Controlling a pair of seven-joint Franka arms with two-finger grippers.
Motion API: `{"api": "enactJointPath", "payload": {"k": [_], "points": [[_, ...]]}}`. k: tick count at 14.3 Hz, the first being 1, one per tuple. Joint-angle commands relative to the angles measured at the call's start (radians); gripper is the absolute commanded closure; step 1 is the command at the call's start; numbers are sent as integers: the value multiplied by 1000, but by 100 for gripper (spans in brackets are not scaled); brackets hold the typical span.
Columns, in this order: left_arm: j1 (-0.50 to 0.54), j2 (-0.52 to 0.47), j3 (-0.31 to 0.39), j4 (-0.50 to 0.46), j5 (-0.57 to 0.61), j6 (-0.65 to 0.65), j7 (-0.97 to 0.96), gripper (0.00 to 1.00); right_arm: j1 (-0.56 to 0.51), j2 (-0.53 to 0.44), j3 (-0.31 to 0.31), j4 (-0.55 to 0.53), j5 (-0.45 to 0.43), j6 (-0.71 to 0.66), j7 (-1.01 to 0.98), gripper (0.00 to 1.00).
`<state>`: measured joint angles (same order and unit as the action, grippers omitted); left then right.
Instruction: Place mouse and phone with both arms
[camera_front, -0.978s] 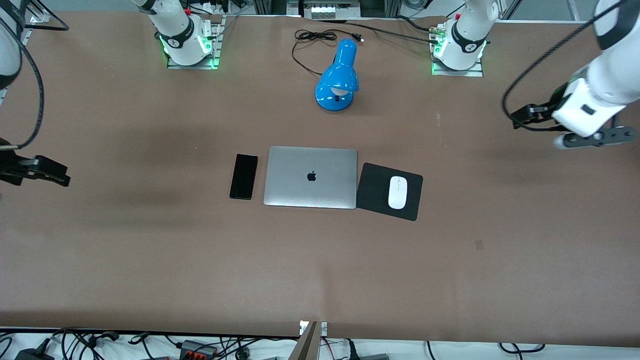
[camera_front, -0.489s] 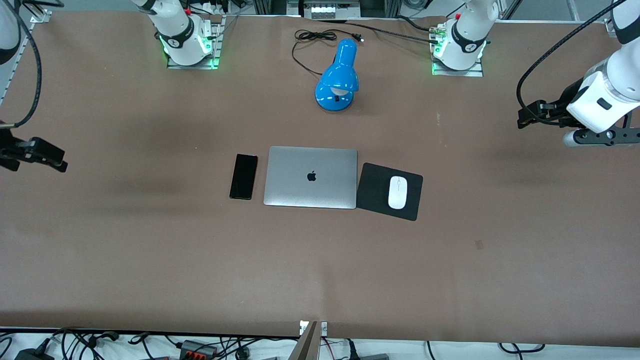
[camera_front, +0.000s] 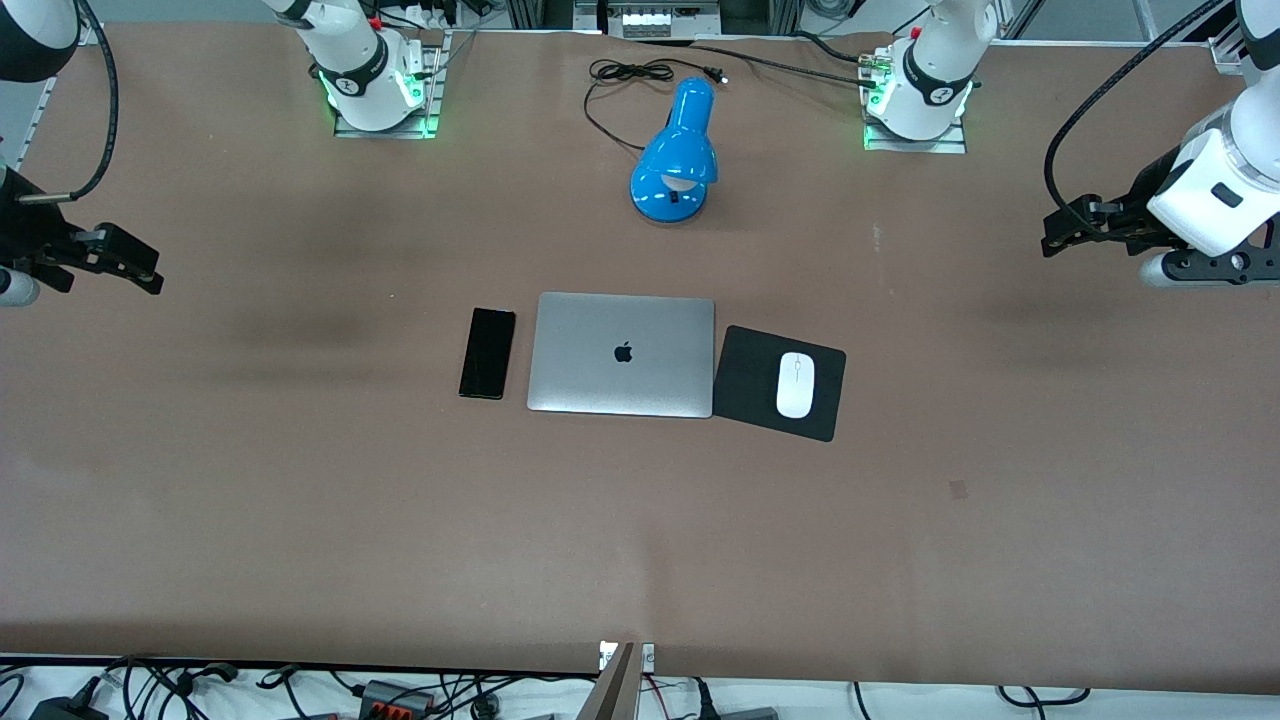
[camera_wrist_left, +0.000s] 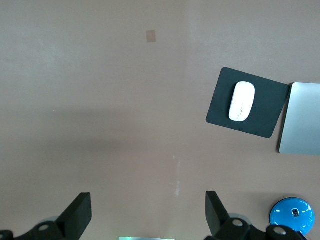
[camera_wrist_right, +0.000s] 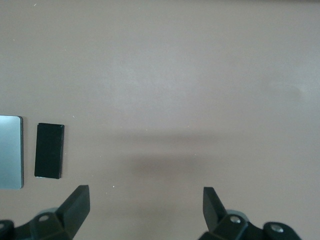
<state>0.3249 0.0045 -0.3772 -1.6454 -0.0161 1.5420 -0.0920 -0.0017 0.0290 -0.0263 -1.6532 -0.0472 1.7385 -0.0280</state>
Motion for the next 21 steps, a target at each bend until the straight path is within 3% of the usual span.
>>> {"api": "enactJointPath", "payload": {"k": [1, 6, 17, 21], "points": [[3, 6, -2, 19, -8, -11, 18, 0, -1, -23, -4, -28, 24, 18, -7, 0], [3, 6, 1, 19, -10, -11, 17, 0, -1, -21, -4, 15, 44, -68, -21, 0], [8, 5, 3, 18, -7, -14, -18, 0, -20, -15, 6, 18, 44, -42, -15, 0], [9, 6, 4, 18, -7, -16, -17, 0, -60, -14, 8, 18, 107, -34, -21, 0]]}}
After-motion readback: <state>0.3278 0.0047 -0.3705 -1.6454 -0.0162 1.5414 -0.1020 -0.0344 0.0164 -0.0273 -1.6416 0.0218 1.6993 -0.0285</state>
